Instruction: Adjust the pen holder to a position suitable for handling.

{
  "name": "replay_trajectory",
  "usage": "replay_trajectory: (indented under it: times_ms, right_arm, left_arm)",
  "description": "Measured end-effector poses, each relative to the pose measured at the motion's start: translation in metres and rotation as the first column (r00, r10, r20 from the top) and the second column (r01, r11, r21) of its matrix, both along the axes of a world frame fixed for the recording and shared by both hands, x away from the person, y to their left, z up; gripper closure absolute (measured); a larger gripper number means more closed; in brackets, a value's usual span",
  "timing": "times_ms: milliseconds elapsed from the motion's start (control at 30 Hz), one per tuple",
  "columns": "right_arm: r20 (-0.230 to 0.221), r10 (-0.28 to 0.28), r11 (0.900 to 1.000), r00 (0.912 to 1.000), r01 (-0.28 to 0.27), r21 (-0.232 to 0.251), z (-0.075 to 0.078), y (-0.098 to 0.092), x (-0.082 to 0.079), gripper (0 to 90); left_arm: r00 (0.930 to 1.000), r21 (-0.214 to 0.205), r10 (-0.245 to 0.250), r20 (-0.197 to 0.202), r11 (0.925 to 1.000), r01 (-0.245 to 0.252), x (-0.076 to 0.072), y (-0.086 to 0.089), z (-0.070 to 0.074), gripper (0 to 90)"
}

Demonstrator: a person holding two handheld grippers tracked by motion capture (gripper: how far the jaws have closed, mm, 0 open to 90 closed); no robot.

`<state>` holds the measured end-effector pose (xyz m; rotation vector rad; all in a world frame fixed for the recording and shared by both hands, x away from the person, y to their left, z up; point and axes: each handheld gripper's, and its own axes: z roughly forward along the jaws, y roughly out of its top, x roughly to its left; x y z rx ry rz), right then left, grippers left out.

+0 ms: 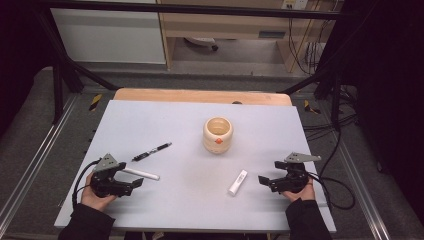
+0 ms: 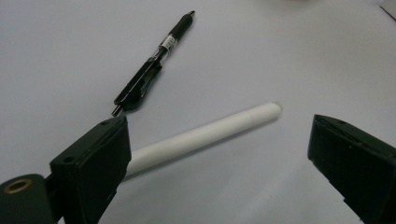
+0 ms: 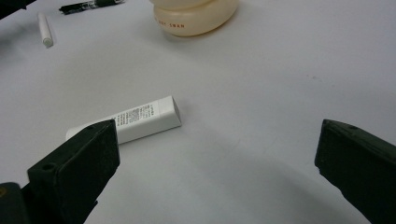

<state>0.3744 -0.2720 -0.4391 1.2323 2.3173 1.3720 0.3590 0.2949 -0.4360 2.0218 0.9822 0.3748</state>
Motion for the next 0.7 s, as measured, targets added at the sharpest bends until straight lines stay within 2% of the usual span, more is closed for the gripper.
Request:
replay_trajectory:
  times_ms: [267,700]
  right_arm:
    - [0.009,0.007,1.0000,0.9999,-0.007,0.007,0.003,0.003,-0.001,0.7]
    - [0.039,0.032,0.9995,0.9987,-0.032,-0.002,0.012,0.027,0.001,0.5]
  left_arm:
    - [1.0000,-0.003,0.005,0.000,1.0000,-0.005,-0.001,0.001,0.000,6.1]
    - [1.0000,-0.009,0.005,-0.001,0.9999,-0.005,-0.001,0.002,0.000,6.3]
